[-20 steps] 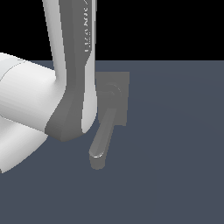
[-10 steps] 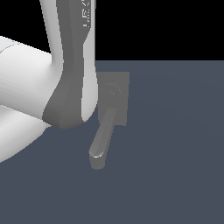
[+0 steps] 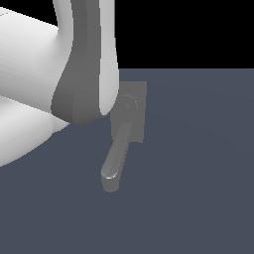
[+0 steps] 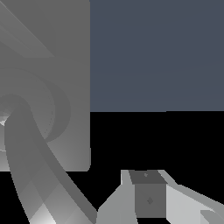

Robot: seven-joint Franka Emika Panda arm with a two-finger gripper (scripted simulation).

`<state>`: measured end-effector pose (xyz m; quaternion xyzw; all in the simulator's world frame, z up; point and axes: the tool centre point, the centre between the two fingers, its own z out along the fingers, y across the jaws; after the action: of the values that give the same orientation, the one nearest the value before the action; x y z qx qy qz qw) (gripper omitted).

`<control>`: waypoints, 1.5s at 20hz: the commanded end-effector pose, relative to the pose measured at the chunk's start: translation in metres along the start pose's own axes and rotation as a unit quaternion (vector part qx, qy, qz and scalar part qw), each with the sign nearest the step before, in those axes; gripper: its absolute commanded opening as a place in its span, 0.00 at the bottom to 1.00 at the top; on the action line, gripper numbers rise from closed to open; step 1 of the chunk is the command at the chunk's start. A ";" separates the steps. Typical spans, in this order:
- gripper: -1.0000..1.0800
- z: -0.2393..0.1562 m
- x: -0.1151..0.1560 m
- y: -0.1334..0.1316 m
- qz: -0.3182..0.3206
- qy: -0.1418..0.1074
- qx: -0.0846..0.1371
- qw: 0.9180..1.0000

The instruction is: Turn on the faucet by rotating a designated handle.

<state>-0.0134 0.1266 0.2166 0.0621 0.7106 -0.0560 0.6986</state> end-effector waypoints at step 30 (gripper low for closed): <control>0.00 -0.003 -0.058 -0.053 -0.002 0.004 -0.002 1.000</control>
<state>-0.0290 0.0739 0.2675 0.0592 0.7198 -0.0546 0.6895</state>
